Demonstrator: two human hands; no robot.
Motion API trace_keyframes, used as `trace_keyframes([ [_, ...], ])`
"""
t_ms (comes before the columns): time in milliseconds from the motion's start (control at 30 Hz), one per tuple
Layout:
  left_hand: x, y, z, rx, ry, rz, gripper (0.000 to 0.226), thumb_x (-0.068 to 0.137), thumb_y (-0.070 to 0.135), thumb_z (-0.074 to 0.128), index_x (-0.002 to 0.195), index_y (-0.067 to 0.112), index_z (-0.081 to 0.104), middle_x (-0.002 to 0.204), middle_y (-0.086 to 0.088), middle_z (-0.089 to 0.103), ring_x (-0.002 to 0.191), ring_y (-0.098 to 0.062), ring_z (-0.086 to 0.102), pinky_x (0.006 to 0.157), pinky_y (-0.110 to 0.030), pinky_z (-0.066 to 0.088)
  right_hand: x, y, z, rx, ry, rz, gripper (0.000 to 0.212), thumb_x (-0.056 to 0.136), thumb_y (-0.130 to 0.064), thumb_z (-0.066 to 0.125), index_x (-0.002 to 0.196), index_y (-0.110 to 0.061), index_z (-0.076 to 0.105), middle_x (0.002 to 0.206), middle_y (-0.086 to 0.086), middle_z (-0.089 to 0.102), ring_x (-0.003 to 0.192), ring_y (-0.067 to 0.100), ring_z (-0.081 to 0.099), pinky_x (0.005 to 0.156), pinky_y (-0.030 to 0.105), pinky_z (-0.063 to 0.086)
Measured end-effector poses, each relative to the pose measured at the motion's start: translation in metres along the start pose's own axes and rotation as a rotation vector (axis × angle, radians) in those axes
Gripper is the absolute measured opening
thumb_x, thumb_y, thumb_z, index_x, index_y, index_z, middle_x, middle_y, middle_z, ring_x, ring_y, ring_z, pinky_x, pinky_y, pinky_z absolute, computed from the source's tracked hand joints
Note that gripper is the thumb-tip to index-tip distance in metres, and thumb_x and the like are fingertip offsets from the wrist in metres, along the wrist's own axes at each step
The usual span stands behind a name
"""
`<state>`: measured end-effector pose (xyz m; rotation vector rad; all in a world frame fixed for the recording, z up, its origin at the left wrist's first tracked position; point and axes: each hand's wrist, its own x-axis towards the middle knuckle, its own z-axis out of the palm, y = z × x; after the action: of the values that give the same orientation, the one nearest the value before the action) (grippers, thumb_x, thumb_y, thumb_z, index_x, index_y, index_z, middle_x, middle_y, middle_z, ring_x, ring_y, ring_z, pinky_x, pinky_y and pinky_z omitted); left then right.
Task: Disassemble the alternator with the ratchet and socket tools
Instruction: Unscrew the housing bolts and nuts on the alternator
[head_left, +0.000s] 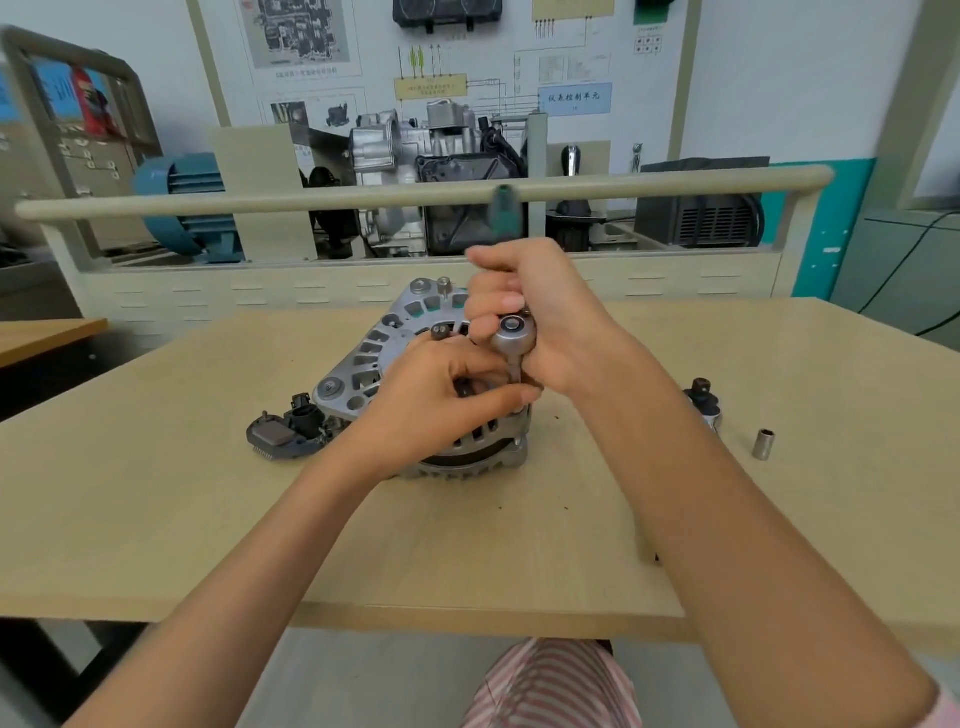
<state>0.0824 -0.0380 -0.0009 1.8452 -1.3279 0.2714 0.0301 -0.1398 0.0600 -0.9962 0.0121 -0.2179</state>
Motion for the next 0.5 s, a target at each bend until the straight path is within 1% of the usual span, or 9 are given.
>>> trace_keyframes([
  [67,0.0006,0.0017,-0.0012,0.021,-0.009,0.009,0.021,0.081,0.024,0.070,0.069,0.039,0.065,0.064,0.010,0.064,0.064,-0.012,0.057,0.068,-0.042,0.049,0.0015,-0.0070,-0.0006,-0.093,-0.141,0.138,0.017,0.095,-0.008,0.038,0.080,-0.011,0.043,0.039,-0.009,0.023,0.026,0.002,0.023,0.027,0.014,0.027],
  [133,0.0005,0.0023,-0.0005,0.005,-0.023,0.015,0.004,0.081,0.027,0.070,0.078,0.028,0.072,0.071,0.006,0.067,0.074,-0.018,0.062,0.074,-0.046,0.049,0.0041,-0.0100,-0.0004,-0.145,-0.239,0.242,0.016,0.096,-0.010,0.038,0.082,-0.010,0.046,0.040,-0.010,0.024,0.026,0.001,0.023,0.026,0.013,0.026],
  [200,0.0002,0.0008,-0.0006,-0.016,-0.024,-0.008,0.023,0.079,0.033,0.066,0.085,0.012,0.075,0.080,-0.007,0.070,0.081,-0.026,0.063,0.078,-0.049,0.049,0.0066,-0.0112,-0.0002,-0.150,-0.296,0.310,0.018,0.096,-0.012,0.037,0.082,-0.009,0.047,0.040,-0.010,0.024,0.026,0.001,0.024,0.026,0.013,0.025],
  [233,-0.0001,-0.0002,-0.0006,-0.019,-0.031,-0.008,0.027,0.079,0.034,0.066,0.085,0.008,0.074,0.081,-0.010,0.070,0.082,-0.025,0.063,0.078,-0.048,0.049,0.0074,-0.0114,0.0000,-0.147,-0.314,0.328,0.018,0.096,-0.012,0.037,0.082,-0.009,0.048,0.040,-0.010,0.025,0.026,0.001,0.024,0.025,0.013,0.025],
  [267,-0.0003,-0.0007,-0.0007,-0.025,-0.032,-0.008,0.025,0.080,0.032,0.067,0.084,0.009,0.075,0.080,-0.007,0.071,0.082,-0.022,0.064,0.078,-0.045,0.050,0.0078,-0.0116,0.0000,-0.141,-0.326,0.339,0.019,0.096,-0.012,0.037,0.081,-0.009,0.048,0.040,-0.010,0.025,0.026,0.001,0.024,0.025,0.013,0.025],
  [333,-0.0008,0.0005,-0.0004,-0.048,-0.027,-0.002,0.008,0.082,0.025,0.069,0.083,0.019,0.075,0.079,0.010,0.070,0.081,-0.007,0.063,0.077,-0.032,0.050,0.0081,-0.0113,-0.0009,-0.109,-0.339,0.344,0.019,0.096,-0.012,0.037,0.081,-0.009,0.049,0.039,-0.010,0.025,0.025,0.001,0.025,0.025,0.012,0.025],
  [367,-0.0007,0.0011,-0.0002,-0.042,-0.017,0.002,0.005,0.081,0.023,0.070,0.083,0.024,0.074,0.078,0.016,0.069,0.079,-0.003,0.062,0.077,-0.028,0.049,0.0074,-0.0106,-0.0016,-0.083,-0.335,0.335,0.020,0.096,-0.012,0.037,0.081,-0.009,0.049,0.039,-0.010,0.025,0.025,0.000,0.025,0.025,0.012,0.024],
  [433,-0.0005,0.0015,0.0011,-0.026,-0.009,0.012,0.004,0.081,0.024,0.070,0.078,0.024,0.073,0.073,0.014,0.067,0.073,-0.003,0.060,0.073,-0.032,0.049,0.0049,-0.0085,-0.0033,-0.015,-0.297,0.282,0.020,0.096,-0.012,0.039,0.080,-0.009,0.049,0.038,-0.010,0.026,0.025,0.001,0.025,0.026,0.012,0.025],
  [500,0.0001,0.0014,0.0020,0.005,-0.003,0.030,0.020,0.080,0.028,0.070,0.070,0.012,0.072,0.065,0.002,0.064,0.064,-0.011,0.054,0.067,-0.040,0.047,0.0016,-0.0045,-0.0045,0.061,-0.213,0.180,0.018,0.095,-0.012,0.041,0.080,-0.009,0.049,0.037,-0.010,0.026,0.026,0.001,0.025,0.027,0.013,0.027],
])
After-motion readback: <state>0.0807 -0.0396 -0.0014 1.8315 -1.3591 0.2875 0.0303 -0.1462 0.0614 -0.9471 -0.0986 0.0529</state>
